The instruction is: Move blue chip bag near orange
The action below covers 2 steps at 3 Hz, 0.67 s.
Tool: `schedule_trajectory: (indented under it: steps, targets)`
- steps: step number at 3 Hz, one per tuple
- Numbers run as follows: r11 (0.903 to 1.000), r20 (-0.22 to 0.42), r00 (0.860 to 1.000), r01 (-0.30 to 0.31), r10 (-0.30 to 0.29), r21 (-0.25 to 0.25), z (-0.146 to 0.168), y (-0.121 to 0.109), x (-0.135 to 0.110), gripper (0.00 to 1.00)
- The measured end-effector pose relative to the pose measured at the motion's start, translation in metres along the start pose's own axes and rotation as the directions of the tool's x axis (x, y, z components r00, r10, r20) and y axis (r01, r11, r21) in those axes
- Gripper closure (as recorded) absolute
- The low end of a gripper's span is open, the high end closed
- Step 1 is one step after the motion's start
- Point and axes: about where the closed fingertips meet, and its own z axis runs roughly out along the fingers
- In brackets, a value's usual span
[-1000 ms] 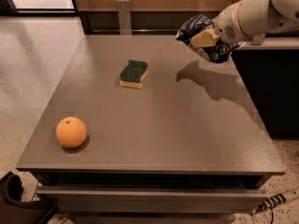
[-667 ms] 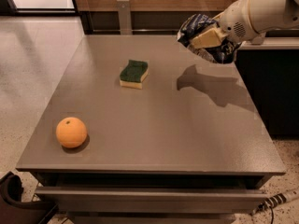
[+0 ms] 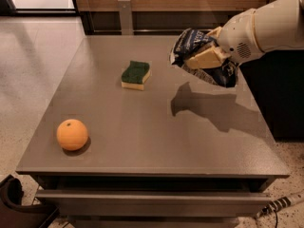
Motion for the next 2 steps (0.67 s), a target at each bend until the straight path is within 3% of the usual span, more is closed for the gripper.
schedule_trajectory:
  steps: [1,2]
  targets:
    - [0.9954,0.019,0.999,0.045,-0.044,-0.084,0.015,0.045,0.003,1.00]
    - [0.9831,0.047,0.995,0.090,-0.083,-0.159,0.029,0.073,0.003,1.00]
